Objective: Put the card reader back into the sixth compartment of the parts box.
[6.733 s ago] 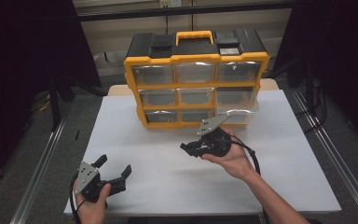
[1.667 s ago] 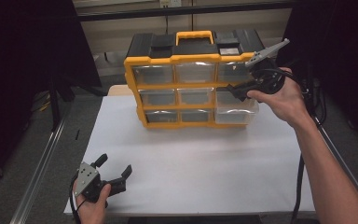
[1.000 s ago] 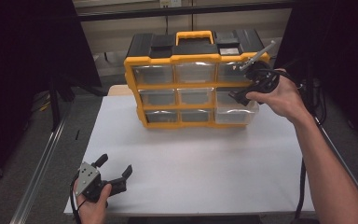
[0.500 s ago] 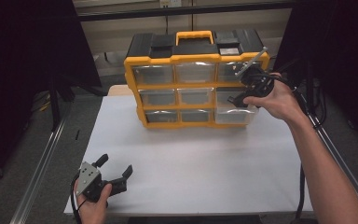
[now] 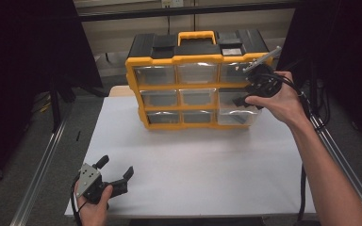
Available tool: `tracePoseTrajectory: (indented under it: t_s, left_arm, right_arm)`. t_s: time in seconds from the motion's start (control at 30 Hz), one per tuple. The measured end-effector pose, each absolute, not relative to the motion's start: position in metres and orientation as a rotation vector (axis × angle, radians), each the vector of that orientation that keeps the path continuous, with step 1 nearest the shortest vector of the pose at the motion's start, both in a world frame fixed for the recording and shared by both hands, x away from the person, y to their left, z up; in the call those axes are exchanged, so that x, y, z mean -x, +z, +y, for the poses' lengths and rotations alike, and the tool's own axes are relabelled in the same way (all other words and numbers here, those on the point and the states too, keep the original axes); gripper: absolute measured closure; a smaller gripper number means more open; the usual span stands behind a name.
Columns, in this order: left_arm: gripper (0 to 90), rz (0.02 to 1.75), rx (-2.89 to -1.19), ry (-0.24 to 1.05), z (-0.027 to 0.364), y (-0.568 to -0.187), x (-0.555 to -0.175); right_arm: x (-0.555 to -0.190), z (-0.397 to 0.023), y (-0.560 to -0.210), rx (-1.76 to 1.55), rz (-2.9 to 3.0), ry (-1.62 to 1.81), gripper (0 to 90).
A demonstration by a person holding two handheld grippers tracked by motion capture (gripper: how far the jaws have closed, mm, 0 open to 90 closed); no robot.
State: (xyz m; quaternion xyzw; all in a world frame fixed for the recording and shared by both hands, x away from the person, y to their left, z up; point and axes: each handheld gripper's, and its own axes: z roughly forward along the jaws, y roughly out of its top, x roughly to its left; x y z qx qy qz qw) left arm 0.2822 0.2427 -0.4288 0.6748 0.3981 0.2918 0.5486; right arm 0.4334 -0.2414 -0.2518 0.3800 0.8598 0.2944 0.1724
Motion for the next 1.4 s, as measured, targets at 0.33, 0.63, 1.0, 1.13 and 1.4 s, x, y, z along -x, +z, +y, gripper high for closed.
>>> tracePoseTrajectory:
  t_s: [0.33, 0.63, 1.0, 1.13, 1.4]
  left_arm:
    - [2.6, 0.969, -1.579, 0.687, 0.244, -0.43, -0.285]
    - [2.6, 0.96, -1.58, 0.687, 0.244, -0.43, -0.286]
    - [2.6, 0.952, -1.569, 0.692, 0.246, -0.428, -0.283]
    - [2.6, 0.954, -1.567, 0.695, 0.248, -0.427, -0.281]
    - [2.6, 0.953, -1.57, 0.694, 0.247, -0.427, -0.282]
  right_arm:
    - [-0.421, -0.25, -0.261, -1.102, 2.267, 1.001, 8.3]
    - [-0.408, -0.264, -0.27, -1.148, 2.159, 1.105, 6.3]
    - [-0.386, -0.273, -0.275, -1.162, 2.017, 1.213, 3.4]
    - [-0.375, -0.273, -0.284, -1.177, 1.973, 1.225, 3.5]
    - [-0.359, -0.273, -0.295, -1.182, 1.874, 1.304, 1.8]
